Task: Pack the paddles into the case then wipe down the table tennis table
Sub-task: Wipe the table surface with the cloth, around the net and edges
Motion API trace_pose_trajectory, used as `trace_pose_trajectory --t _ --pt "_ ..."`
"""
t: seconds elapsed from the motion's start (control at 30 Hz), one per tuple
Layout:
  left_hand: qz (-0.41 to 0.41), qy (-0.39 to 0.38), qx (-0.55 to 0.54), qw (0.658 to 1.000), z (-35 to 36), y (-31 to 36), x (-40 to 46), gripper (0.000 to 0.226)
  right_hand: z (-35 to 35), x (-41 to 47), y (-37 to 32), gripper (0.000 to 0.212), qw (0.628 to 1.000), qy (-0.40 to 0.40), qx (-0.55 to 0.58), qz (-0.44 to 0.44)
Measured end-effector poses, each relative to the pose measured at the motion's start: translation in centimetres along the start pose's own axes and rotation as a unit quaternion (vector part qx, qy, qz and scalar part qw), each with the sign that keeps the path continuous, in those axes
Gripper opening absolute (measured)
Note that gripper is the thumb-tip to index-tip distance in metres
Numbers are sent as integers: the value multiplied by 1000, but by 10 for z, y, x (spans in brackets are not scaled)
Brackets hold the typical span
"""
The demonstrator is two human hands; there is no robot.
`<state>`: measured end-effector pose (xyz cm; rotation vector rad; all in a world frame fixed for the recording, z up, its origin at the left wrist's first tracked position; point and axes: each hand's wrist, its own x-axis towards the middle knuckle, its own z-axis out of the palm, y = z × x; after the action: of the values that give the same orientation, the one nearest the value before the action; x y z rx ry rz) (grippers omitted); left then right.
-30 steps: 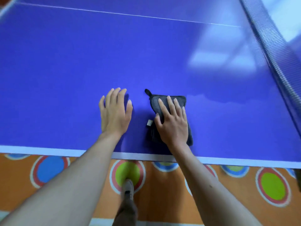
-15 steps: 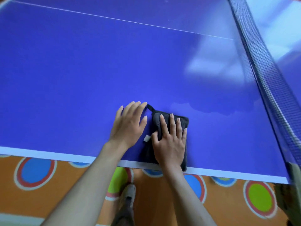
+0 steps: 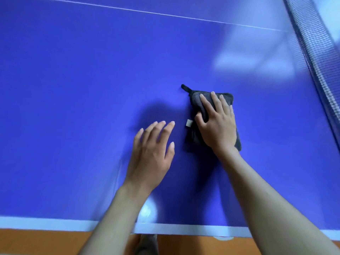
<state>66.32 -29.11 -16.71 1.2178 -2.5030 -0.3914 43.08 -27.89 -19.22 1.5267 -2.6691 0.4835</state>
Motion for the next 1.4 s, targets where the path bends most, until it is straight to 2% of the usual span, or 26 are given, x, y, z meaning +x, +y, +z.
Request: trace_pose_trajectory --t 0.23,0.43,0.6,0.77,0.97,1.13,1.4 --pt "-21 0 -6 1000 -6 14 -21 54 -2 -23 3 63 1000 9 -2 -19" --pt "-65 -35 -36 997 -6 48 -67 63 -23 -128 13 60 1000 20 2 -15" --pt "-78 -36 -40 996 -8 88 -104 62 -44 -225 26 62 1000 17 -7 9" --pt "-78 -38 -34 996 -12 112 -120 61 -60 -278 39 66 999 3 -16 34" --pt "-67 -6 -28 997 -1 112 -99 57 -50 -220 43 68 997 11 -13 76" --pt "-5 2 -46 999 11 107 -67 53 -39 -136 69 65 998 15 -13 55" --pt "-2 4 -50 999 36 100 -30 35 -28 -17 96 61 999 17 13 29"
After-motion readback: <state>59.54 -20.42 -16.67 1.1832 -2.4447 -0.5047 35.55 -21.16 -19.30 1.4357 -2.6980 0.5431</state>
